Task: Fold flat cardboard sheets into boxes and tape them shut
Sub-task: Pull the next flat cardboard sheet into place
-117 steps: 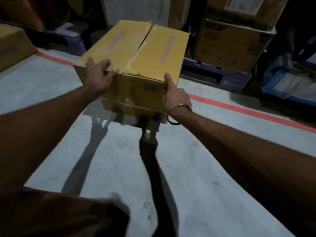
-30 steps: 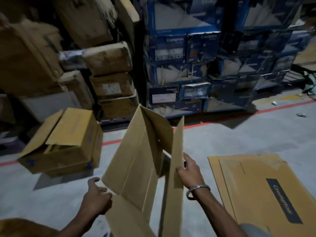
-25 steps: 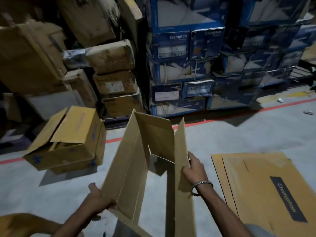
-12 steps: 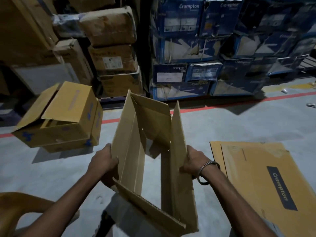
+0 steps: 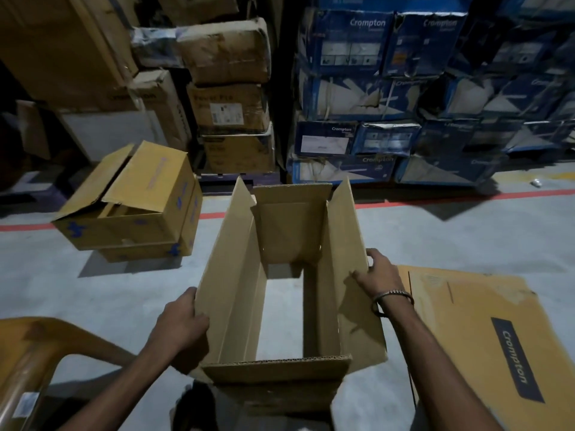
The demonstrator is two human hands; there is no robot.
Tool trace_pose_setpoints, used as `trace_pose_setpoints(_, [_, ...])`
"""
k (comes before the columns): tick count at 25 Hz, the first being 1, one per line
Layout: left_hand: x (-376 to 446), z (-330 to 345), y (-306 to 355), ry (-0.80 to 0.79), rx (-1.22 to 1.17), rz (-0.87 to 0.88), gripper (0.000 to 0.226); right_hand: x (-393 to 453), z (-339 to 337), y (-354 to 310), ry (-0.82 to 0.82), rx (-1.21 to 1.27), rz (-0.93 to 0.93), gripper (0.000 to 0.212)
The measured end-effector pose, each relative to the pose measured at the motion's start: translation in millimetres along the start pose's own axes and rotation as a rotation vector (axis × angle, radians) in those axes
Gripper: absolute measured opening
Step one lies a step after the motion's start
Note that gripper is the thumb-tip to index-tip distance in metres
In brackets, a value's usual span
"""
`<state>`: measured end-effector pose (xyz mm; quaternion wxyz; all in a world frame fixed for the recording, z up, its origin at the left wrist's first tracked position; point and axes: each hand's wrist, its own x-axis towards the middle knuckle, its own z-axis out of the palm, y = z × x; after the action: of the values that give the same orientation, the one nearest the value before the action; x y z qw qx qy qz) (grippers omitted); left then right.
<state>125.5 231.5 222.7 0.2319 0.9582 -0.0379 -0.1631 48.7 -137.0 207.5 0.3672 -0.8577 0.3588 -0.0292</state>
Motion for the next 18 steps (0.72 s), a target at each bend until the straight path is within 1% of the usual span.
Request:
trace_pose_setpoints(3, [-4, 2, -5, 0.051, -0.070, -0.040, 0.037, 2, -4, 5, 0.000, 0.146, 0.075, 0.048])
trace_pose_setpoints(6, [-4, 4, -4, 0.067, -0.167, -0.072, 0.034, 6, -10, 19, -0.028, 0.178, 0.102, 0.044])
trace_pose_setpoints(9, [0, 7, -10, 0.082, -0.221, -0.086, 0.035, 0, -10, 24, -0.008, 0.125, 0.099, 0.063])
trace_pose_setpoints(11, [3, 9, -16, 0.089, -0.213, -0.082, 0.049, -13, -5, 21, 0.079, -0.003, 0.021, 0.073])
trace_pose_setpoints(12, [4, 11, -20, 0.076, -0.188, -0.051, 0.063, -19, -3, 21, 0.127, -0.079, -0.034, 0.075])
trace_pose_setpoints(13, [4, 12, -24, 0.059, -0.130, 0.012, 0.081, -28, -2, 21, 0.157, -0.171, -0.075, 0.075])
trace_pose_setpoints(14, [7, 14, -30, 0.082, 0.035, 0.106, 0.098, -36, -1, 22, 0.168, -0.264, -0.112, 0.076])
trace_pose_setpoints(15, [9, 19, -36, 0.139, 0.282, 0.217, 0.110, -44, 1, 25, 0.166, -0.371, -0.126, 0.078])
trace_pose_setpoints(16, [8, 22, -40, 0.163, 0.519, 0.319, 0.113, -52, 5, 30, 0.160, -0.483, -0.127, 0.079])
trace_pose_setpoints(17, [7, 22, -41, 0.175, 0.707, 0.398, 0.107, -61, 10, 36, 0.140, -0.597, -0.120, 0.076])
trace_pose_setpoints(18, [7, 21, -42, 0.101, 0.837, 0.411, 0.101, -68, 15, 42, 0.104, -0.690, -0.117, 0.068])
